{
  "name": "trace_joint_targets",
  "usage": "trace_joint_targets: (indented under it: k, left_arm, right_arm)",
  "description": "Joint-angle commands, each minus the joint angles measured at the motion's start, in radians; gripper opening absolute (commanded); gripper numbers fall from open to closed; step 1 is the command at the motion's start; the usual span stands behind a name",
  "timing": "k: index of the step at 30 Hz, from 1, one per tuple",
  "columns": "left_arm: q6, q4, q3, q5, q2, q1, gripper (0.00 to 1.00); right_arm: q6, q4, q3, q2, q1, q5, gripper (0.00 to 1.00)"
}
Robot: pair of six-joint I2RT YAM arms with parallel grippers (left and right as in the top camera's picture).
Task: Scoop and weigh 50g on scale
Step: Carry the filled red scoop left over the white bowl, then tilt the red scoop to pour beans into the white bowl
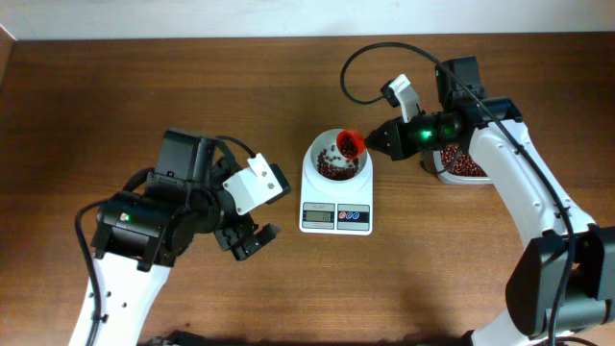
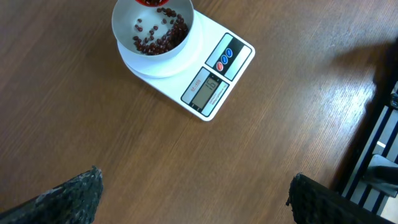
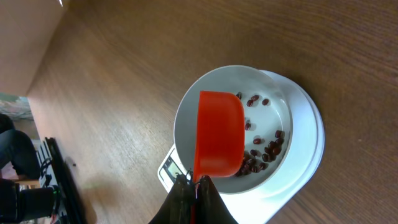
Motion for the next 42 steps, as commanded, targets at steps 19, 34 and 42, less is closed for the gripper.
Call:
trace_joint_targets:
  k: [19, 34, 42]
  left_arm:
    - [-0.005, 0.002, 0.016, 0.000, -0.005, 0.006, 0.99]
    - [-0.005, 0.002, 0.016, 0.000, -0.005, 0.006, 0.99]
    - [-0.005, 0.002, 0.016, 0.000, -0.005, 0.006, 0.99]
  right_arm:
    - [-0.048, 0.058, -0.003, -0.019, 0.012, 0.039, 0.04]
    - [-0.048, 0.086, -0.003, -0.016, 0.012, 0.000, 0.04]
    - [-0.101, 0.075, -0.003, -0.016, 0.032, -0.030, 0.04]
